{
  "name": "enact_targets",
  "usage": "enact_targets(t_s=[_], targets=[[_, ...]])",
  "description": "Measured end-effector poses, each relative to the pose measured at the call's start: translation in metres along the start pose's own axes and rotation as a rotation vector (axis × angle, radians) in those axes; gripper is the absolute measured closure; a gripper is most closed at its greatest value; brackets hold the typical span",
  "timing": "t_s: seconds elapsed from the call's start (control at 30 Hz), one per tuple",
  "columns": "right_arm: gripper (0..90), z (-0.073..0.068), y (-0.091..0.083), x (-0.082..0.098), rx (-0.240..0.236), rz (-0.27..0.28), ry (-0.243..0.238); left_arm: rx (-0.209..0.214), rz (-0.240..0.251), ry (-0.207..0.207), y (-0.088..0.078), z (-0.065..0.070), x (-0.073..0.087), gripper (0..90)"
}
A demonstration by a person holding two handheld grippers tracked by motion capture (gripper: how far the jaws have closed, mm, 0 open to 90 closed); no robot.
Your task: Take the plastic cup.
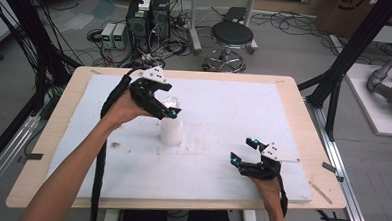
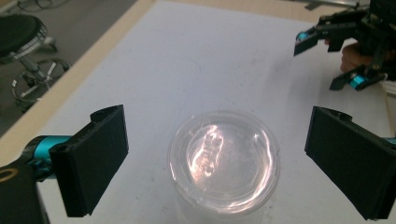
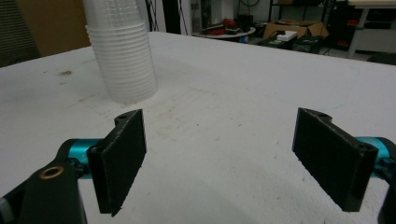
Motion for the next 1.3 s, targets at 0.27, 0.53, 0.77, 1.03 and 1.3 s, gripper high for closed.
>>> enact_targets(t_s=[0.27, 0.53, 0.77, 1.03, 1.3], targets=[[17.7, 0.000, 0.000, 0.000, 0.002, 0.002, -0.006, 0.039, -0.090, -0.005, 0.011, -0.005, 0.012, 6.1], [17.7, 0.002, -0.001, 0.000, 0.002, 0.012, 0.013, 0.044, -0.127, -0.002, 0.016, -0.005, 0.016, 15.0], [17.7, 0.002, 0.000, -0.001, 0.004, 0.011, 0.008, 0.038, -0.150, -0.004, 0.018, -0.007, 0.019, 16.9], [17.7, 0.002, 0.000, 0.000, 0.001, 0.007, 0.011, 0.065, -0.181, 0.004, 0.018, -0.005, 0.022, 23.8], [17.7, 0.002, 0.000, 0.000, 0.003, 0.005, 0.014, 0.080, -0.196, 0.006, 0.019, -0.003, 0.022, 31.6]])
Point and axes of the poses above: each handheld gripper's, and its own axes: y roughly forward along the jaws, x roughly out of its underside, z roughly to its right, the point moved 7 cm from there along y, roughly forward along the jaws, and after that the axes turned 2 degrees about x, right-handed, at the moved point
